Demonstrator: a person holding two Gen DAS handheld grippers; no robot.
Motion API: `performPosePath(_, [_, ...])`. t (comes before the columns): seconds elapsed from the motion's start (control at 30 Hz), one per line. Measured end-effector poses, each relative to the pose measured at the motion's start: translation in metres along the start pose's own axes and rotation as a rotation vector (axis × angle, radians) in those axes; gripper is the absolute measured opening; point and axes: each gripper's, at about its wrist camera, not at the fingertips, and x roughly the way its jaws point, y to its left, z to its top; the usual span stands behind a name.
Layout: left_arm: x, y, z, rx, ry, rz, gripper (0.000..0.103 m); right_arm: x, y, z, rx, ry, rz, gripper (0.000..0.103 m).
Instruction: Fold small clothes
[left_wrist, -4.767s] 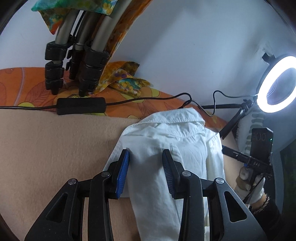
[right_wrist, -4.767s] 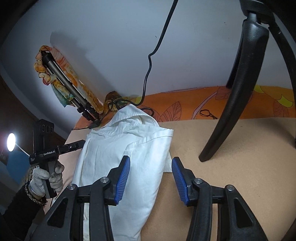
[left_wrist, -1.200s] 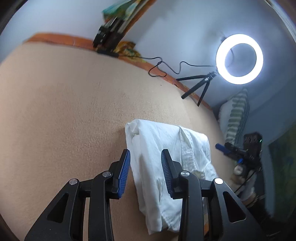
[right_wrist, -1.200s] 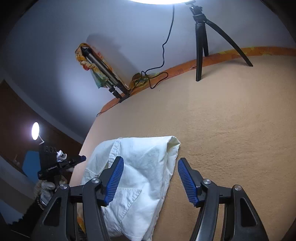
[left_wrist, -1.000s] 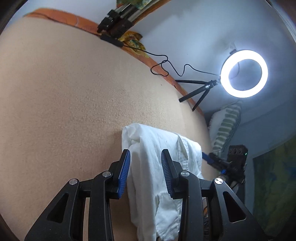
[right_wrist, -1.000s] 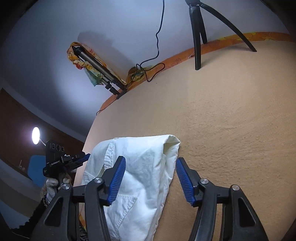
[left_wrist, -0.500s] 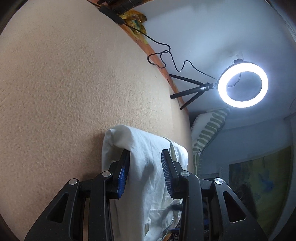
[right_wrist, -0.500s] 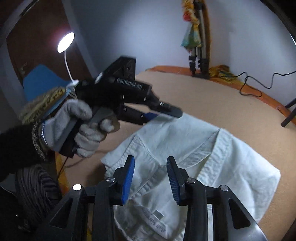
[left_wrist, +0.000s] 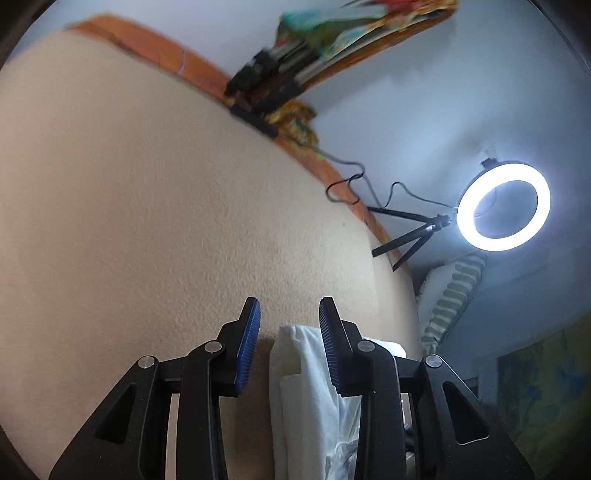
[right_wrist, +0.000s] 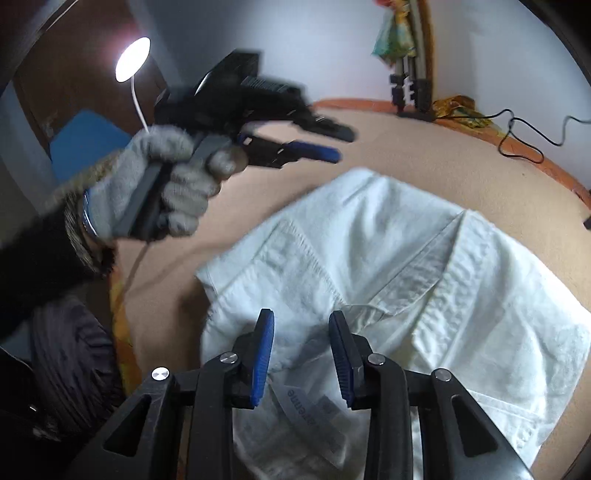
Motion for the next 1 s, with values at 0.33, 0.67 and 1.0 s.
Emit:
performPosePath(0.33, [0.045,-0.086,-0.047,0.385,0.088,0.079,0.03,-0.039,-0.1,0.008,0.231,-0.114,-0.207,0.033])
performPosePath(0.67, [0.049,-0.047,-0.054,0.379,0.107,0.183,0.02,-0.052,-0.173,-0.007,0.453,-0.095,-0.306,0.032])
performPosePath(1.0, [0.003,-0.042,-0.07,0.25,0.098,0.18,0.045,-0.09,-0.17,-0.031,0.52,-0.111,-0.245,0.048])
